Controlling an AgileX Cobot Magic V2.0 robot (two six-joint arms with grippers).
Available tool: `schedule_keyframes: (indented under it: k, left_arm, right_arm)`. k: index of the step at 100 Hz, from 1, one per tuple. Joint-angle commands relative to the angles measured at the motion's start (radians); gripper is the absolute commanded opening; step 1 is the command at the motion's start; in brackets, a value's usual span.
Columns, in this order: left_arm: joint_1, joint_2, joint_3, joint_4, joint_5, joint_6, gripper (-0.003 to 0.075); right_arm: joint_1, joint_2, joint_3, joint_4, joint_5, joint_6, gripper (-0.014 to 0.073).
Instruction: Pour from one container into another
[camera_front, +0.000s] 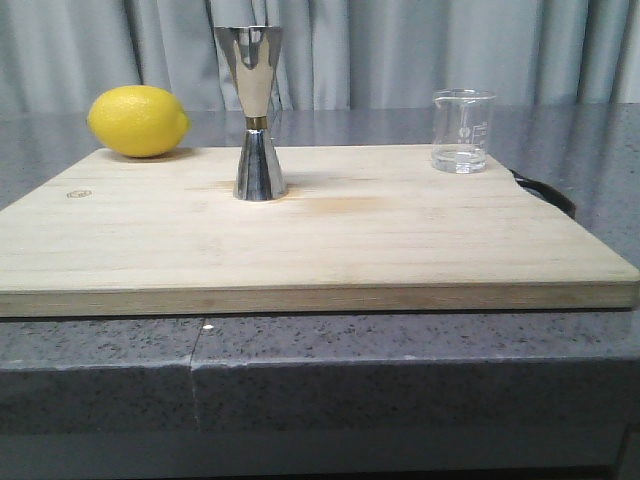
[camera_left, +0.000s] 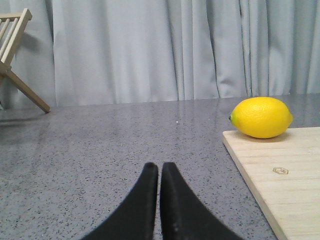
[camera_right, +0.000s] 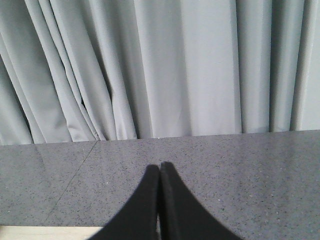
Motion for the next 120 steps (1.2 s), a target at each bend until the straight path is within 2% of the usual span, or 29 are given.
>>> schedule_keyframes:
  k: [1,23,31,36,48,55,60,75,88,100,115,120]
  left_arm:
    - [0.003,-0.026,0.035,0.001,-0.068,-0.01,-0.0019]
    - [0.003,-0.026,0.035,0.001,-0.068,-0.01,-0.0019]
    - [0.003,-0.026,0.035,0.001,-0.068,-0.01,-0.0019]
    - [0.003,-0.026,0.035,0.001,-0.068,-0.01,-0.0019]
    - [0.003,-0.026,0.035,0.001,-0.068,-0.01,-0.0019]
    - [0.003,-0.026,0.035,0.001,-0.068,-0.01,-0.0019]
    - [0.003,-0.026,0.035,0.001,-0.068,-0.01,-0.0019]
    - [0.003,-0.026,0.035,0.001,-0.068,-0.01,-0.0019]
    - [0.003,-0.026,0.035,0.001,-0.068,-0.01,-0.0019]
    - [0.003,-0.026,0.035,0.001,-0.068,-0.01,-0.0019]
    - [0.003,-0.026,0.035,0.001,-0.068,-0.01,-0.0019]
    - [0.003,-0.026,0.035,0.001,-0.068,-0.01,-0.0019]
  right_arm:
    - [-0.001,-0.008,-0.031,-0.018,-0.016,0.001,-0.0071]
    - [-0.001,-0.006,-0.031,-0.014,-0.008,0.001,-0.0071]
    - [-0.001,-0.02,-0.031,0.058,-0.029,-0.055,-0.0071]
    - [-0.001,-0.032,-0.031,0.168,-0.041,-0.18,-0.0071]
    - [-0.001,-0.061,-0.031,0.502,-0.112,-0.636,-0.0071]
    - [-0.005,-0.068,-0.031,0.696,-0.128,-0.824,-0.0071]
    - [-0.014,-0.076,-0.029,0.784,-0.137,-0.9,-0.0071]
    - [-0.033,-0.139,0.006,0.858,-0.192,-0.931,-0.0071]
    - [-0.116,-0.252,0.071,1.02,-0.185,-1.015,-0.0071]
    - [-0.195,-0.365,0.195,1.117,-0.22,-1.081,-0.0071]
    - [-0.234,-0.514,0.385,1.279,-0.332,-1.191,-0.0071]
    - [-0.249,-0.576,0.45,1.297,-0.364,-1.202,-0.0071]
